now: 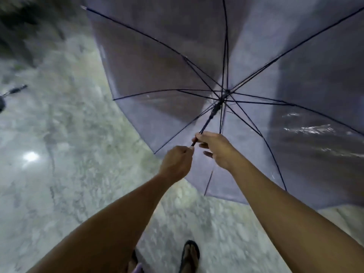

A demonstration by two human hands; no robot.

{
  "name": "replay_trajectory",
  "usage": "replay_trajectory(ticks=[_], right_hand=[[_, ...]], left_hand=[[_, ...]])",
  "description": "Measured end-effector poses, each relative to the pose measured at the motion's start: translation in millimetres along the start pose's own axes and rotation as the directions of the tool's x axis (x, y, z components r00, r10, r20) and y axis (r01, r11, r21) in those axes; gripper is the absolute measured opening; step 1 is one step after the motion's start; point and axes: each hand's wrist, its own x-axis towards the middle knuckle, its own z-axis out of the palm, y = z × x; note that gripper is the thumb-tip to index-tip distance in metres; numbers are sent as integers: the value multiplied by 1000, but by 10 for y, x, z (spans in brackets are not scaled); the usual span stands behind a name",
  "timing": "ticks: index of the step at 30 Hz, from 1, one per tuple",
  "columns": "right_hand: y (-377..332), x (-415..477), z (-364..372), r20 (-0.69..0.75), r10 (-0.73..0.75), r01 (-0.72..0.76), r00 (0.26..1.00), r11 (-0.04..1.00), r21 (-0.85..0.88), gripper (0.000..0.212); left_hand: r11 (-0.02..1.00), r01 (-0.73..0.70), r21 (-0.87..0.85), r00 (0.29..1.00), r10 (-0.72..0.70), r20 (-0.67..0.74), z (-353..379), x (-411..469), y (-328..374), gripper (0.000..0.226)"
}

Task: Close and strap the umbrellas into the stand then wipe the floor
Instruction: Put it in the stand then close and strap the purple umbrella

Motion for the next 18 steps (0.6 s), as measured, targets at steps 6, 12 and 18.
replay_trajectory(ticks=[6,12,18], right_hand=[[-581,-1731,-1560,-464,-91,243,881,930,278,2],[-639,-3842,-2341,-891,-65,607,450,753,251,10],[-241,-5886,-2346,-996,83,688,27,721,79,8]], left_hand=[[952,-304,27,901,278,333,405,-764,1871,34],[829,-555,-66,621,466,630,922,-2170,3157,42],[722,-640,-262,282,538,794,1355,-3887,3486,47]])
